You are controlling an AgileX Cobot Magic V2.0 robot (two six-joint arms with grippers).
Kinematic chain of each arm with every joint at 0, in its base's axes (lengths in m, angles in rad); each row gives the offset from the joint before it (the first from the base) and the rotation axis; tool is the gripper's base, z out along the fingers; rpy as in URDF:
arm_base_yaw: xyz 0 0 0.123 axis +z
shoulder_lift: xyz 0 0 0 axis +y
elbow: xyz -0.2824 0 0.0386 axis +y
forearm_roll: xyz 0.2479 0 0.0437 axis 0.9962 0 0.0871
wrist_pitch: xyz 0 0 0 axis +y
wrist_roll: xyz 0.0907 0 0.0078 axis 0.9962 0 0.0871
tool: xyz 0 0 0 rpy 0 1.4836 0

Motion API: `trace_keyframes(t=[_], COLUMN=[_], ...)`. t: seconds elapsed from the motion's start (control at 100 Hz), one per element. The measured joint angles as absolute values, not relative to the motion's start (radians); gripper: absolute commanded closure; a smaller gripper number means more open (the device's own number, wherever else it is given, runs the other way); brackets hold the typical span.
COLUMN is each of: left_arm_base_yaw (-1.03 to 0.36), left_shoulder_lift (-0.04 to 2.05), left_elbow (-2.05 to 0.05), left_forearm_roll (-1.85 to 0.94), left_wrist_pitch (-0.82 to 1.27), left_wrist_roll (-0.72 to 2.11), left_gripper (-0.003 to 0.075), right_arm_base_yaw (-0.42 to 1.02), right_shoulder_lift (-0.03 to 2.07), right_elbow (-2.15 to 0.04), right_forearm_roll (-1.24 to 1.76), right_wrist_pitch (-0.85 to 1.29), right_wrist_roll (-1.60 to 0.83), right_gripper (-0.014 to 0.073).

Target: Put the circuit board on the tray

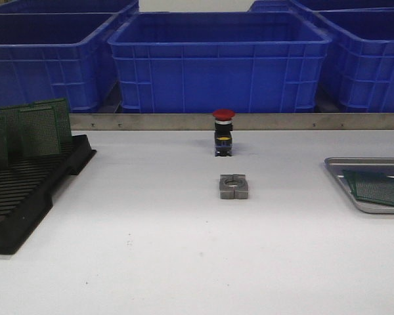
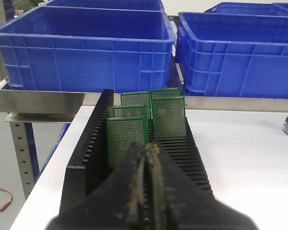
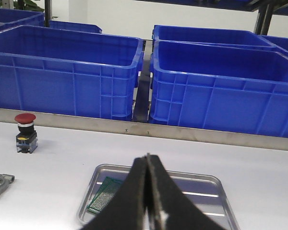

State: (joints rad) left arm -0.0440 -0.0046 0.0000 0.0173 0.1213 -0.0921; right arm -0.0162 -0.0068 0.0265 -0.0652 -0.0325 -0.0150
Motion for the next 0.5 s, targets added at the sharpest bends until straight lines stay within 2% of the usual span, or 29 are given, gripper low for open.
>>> trace_keyframes(t=[0.5], left_arm_base_yaw=[-0.044], left_shoulder_lift=[-0.005], left_elbow=[0.0], left_forearm_roll=[0.017], left_wrist_pitch=[0.121], left_wrist_roll=[-0.092], left_gripper=[0.0741], right_arm_base_yaw=[-0.059], right_shoulder_lift=[-0.007], right_elbow=[0.026], right_forearm_roll=[-0.075], right_wrist_pitch=[-0.032], right_wrist_roll=[0.0], right_gripper=[0.0655])
